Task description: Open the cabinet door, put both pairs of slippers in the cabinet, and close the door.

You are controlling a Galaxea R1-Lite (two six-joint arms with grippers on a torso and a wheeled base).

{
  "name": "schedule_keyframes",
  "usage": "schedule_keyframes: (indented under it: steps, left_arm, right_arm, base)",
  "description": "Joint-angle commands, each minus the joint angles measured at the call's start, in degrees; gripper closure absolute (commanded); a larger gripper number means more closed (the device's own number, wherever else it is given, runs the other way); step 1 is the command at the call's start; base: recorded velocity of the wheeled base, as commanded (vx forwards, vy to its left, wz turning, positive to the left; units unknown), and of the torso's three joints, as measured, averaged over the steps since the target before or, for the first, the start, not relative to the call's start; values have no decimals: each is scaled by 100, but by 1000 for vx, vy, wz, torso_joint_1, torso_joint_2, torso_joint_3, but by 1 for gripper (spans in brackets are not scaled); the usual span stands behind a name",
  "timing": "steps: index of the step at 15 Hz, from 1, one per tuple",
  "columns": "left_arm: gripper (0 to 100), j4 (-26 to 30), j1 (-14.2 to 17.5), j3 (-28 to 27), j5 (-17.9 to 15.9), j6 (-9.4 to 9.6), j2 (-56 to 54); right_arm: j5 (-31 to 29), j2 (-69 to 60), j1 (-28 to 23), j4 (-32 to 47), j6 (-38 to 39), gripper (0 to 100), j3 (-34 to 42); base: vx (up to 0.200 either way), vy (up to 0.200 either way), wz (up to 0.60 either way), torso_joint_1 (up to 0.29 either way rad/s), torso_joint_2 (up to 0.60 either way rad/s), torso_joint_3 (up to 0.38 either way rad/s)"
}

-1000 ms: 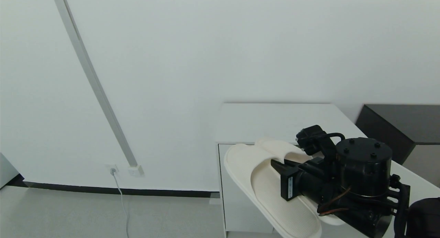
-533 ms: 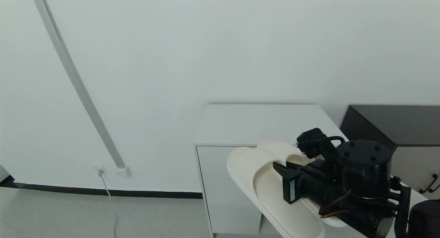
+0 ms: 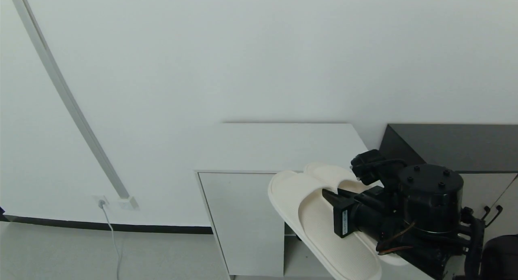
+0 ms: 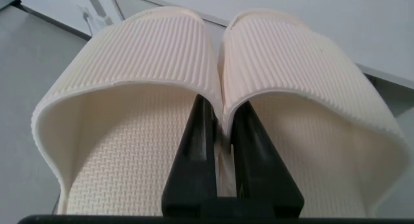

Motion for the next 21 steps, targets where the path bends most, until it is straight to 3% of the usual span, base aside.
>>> schedule_keyframes:
  steps: [1, 21]
  left_arm:
    - [100, -2, 1, 1, 1, -2, 7]
    - [100, -2, 1, 1, 1, -28, 7]
  right_arm:
    - [1, -3, -2, 6, -3, 100, 2]
    - [9, 49, -2, 6, -3, 100, 64]
  base:
    - [0, -200, 0, 2, 7, 2]
    - [0, -10, 0, 0, 0, 0]
